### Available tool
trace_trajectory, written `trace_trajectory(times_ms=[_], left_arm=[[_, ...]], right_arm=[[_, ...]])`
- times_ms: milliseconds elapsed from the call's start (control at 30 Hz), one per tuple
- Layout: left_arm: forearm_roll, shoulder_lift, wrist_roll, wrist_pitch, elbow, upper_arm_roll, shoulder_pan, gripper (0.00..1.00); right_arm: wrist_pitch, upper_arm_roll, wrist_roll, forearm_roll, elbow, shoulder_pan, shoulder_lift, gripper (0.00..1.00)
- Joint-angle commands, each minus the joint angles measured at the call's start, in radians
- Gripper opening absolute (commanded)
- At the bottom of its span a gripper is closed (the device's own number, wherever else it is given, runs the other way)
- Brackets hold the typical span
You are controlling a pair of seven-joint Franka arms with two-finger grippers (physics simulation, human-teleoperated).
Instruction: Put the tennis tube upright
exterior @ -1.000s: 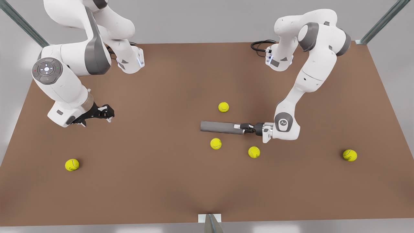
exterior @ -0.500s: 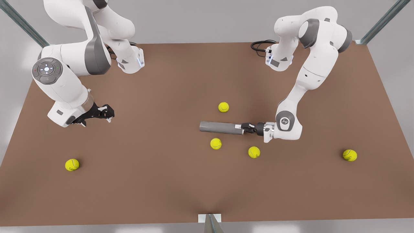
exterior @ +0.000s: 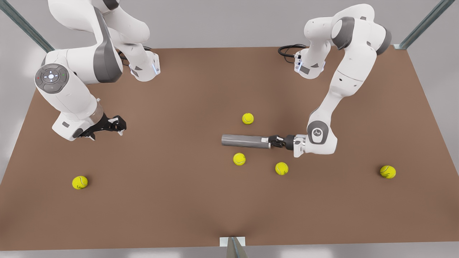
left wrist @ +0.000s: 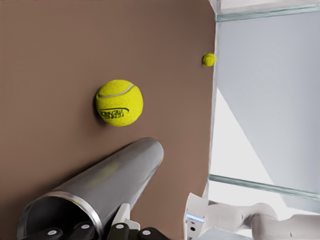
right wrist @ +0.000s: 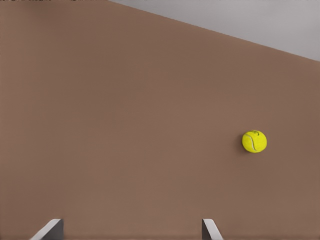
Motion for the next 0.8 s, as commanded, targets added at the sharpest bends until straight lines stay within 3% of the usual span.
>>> trace_trajectory(times_ms=[0, 767], left_arm=[[0.025, -0.003, -0.001, 0.002, 0.0, 0.0, 0.0, 0.21], [0.165, -0.125, -0.027, 0.002, -0.017, 0.04, 0.0, 0.21]], right_arm=[[0.0, 0.0, 0.0, 0.0, 0.001, 0.0, 0.0, 1.0], [0.0, -0.003, -0.003, -0.031, 0.002, 0.003, -0.002, 1.0]])
